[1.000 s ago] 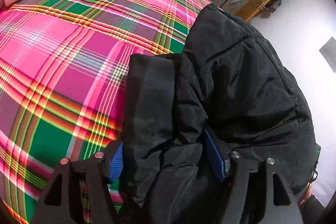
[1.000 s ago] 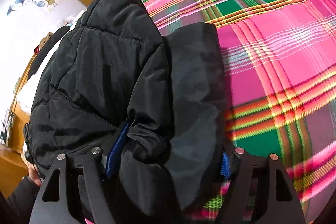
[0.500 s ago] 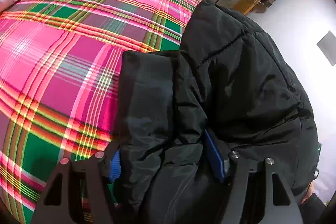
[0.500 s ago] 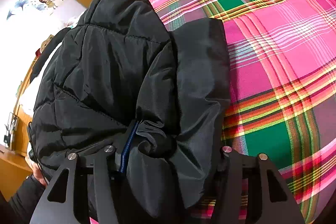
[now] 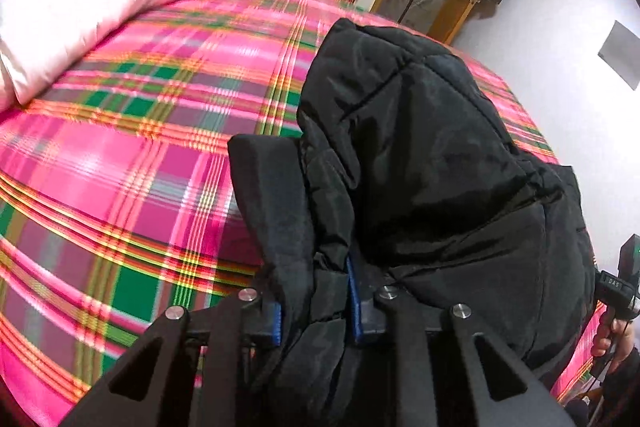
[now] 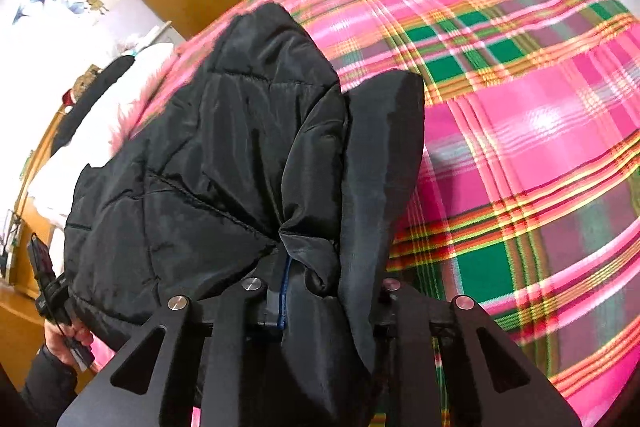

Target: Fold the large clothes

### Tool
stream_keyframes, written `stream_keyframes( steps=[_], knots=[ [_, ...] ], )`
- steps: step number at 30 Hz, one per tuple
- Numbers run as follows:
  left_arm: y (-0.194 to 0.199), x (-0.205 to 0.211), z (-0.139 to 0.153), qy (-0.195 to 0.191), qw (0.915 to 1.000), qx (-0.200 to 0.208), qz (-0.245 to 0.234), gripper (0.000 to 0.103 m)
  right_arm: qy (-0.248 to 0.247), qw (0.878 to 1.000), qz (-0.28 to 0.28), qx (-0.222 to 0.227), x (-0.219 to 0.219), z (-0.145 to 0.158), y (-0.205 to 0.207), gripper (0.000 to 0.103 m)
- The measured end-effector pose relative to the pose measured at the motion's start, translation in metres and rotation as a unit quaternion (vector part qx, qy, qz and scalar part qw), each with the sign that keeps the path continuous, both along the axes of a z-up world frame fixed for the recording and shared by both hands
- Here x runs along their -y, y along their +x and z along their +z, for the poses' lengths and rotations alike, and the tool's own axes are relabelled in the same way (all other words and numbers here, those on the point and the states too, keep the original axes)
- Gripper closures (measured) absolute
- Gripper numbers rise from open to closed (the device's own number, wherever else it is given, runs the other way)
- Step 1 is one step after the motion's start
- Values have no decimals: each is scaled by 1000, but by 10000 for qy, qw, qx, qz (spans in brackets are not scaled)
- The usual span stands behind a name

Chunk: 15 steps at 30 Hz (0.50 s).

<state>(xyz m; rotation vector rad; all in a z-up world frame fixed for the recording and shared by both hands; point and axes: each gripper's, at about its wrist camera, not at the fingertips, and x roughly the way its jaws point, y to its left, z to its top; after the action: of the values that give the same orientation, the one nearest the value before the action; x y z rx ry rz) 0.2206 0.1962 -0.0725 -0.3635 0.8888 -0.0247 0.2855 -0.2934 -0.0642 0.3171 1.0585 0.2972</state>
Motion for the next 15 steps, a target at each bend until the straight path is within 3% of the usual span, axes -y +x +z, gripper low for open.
stream_keyframes(
  steps=[6, 15],
  knots=[
    [-24, 8, 41, 3, 9995, 308, -67, 79, 147, 9996, 95, 240, 0, 32, -23, 81],
    [-38, 25, 81, 39, 9980, 609, -170, 79, 335, 9985, 38, 422, 17, 55, -35, 82]
  ],
)
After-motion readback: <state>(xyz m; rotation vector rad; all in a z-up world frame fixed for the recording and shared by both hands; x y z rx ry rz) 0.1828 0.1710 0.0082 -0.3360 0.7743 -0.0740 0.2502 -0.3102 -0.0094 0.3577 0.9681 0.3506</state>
